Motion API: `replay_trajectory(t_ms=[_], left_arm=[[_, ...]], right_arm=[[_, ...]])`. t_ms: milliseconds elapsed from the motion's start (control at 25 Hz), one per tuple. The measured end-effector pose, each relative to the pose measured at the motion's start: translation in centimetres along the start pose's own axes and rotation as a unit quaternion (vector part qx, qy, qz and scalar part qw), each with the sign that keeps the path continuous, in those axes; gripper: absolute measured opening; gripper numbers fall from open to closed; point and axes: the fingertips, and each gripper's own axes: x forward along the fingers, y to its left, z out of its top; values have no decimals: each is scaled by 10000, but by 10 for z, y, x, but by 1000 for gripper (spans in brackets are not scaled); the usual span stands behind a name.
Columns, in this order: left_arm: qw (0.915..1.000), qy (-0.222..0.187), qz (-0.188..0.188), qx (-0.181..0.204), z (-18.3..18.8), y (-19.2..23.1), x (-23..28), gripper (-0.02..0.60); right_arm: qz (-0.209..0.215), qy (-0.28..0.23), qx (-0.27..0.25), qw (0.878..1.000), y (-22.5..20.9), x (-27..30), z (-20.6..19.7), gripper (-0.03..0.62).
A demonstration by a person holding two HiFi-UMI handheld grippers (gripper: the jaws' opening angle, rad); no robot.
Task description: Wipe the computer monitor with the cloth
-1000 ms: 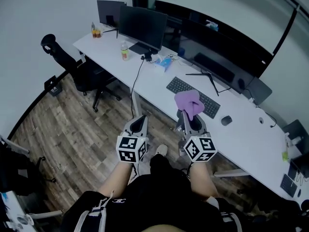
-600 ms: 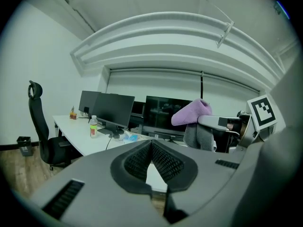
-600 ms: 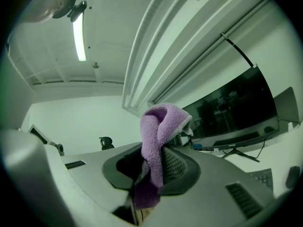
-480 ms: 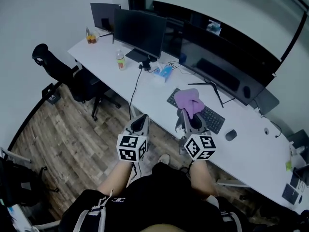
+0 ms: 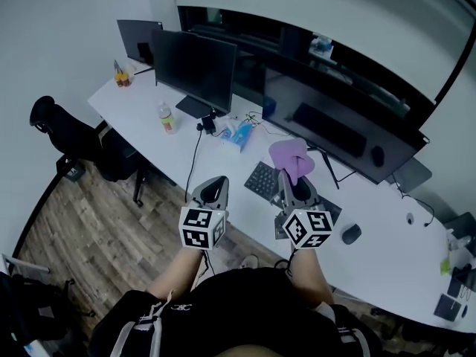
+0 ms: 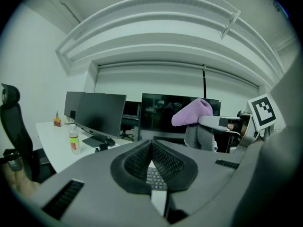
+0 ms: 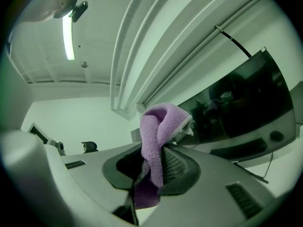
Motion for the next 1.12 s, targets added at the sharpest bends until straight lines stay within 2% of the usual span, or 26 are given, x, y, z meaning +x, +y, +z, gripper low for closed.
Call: replay_trajectory(t_ms=[280, 720, 960, 1120], left_arm=[[9997, 64, -245, 14, 19, -11, 80, 12], [9931, 222, -1117, 283, 28, -73, 151, 12], [9836, 218, -1747, 399, 31, -95, 178, 12], [9757, 143, -2134, 478, 39, -93, 191, 12]], right_arm=[[-366, -33, -31, 9993, -65, 32, 13, 97], [-1384, -190, 153, 9901, -140, -2, 25, 97], [-2013, -381, 51, 9788, -158, -18, 34, 98], [-2312, -505, -79, 9716, -155, -14, 39, 97]])
